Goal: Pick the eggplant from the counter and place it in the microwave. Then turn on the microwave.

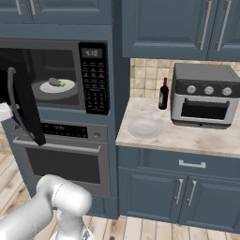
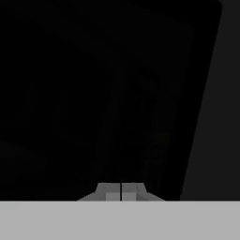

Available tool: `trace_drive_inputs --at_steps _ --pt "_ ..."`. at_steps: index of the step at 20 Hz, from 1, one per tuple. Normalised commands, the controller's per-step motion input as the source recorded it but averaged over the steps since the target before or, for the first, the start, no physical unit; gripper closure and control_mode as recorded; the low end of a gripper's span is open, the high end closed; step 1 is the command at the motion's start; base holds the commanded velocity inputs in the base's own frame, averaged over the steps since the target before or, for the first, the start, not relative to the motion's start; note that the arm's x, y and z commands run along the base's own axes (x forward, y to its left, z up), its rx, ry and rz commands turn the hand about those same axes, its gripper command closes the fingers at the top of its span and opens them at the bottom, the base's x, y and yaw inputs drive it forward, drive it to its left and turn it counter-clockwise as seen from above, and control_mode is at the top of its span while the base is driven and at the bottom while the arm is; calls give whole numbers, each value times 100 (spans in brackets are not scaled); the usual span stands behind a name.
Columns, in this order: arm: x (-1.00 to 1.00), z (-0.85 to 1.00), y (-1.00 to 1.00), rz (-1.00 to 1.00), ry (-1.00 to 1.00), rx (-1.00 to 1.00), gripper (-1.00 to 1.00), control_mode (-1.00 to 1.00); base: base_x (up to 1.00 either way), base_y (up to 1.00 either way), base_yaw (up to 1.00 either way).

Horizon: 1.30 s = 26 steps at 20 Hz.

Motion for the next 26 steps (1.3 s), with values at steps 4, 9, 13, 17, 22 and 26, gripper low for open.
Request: trace_drive_inputs --at_steps 4,9,13,17,22,26 --pt "40 0 0 6 0 0 100 -100 0 0 0" --pt "37 0 0 6 0 0 100 -100 0 0 0" --pt "33 0 -1 6 0 0 100 -100 0 0 0" --pt "26 0 -2 6 0 0 100 -100 0 0 0" --pt "21 0 -5 6 0 0 100 -100 0 0 0" --pt "22 0 -6 6 0 0 100 -100 0 0 0"
